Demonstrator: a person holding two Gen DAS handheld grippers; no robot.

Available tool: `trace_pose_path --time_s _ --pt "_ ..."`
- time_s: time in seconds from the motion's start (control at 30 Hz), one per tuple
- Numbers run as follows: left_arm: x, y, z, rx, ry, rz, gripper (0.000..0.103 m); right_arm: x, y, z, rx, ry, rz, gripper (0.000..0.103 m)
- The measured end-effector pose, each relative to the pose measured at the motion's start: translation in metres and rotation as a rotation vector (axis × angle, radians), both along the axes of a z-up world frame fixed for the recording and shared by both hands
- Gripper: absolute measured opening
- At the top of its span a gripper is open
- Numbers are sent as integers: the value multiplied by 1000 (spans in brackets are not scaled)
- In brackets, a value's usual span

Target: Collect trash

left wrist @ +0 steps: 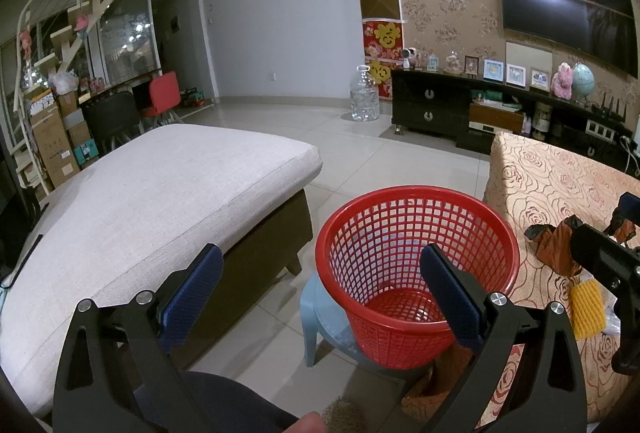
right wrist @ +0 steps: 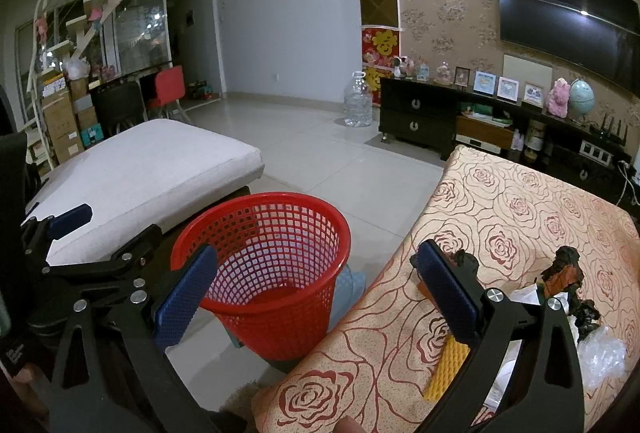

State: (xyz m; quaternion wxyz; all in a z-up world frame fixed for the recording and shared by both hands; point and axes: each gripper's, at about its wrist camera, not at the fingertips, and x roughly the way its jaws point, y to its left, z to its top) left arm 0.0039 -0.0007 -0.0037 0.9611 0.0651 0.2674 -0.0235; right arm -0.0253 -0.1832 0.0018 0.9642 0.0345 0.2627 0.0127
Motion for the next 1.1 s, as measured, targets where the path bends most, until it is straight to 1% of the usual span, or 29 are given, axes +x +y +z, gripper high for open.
trace_pose_path --time_s 0.6,1.1 --pt "0 0 0 1 1 1 95 1 5 -8 -6 12 5 96" --pt "-2 -1 -4 1 1 1 95 1 5 -8 -6 16 5 96"
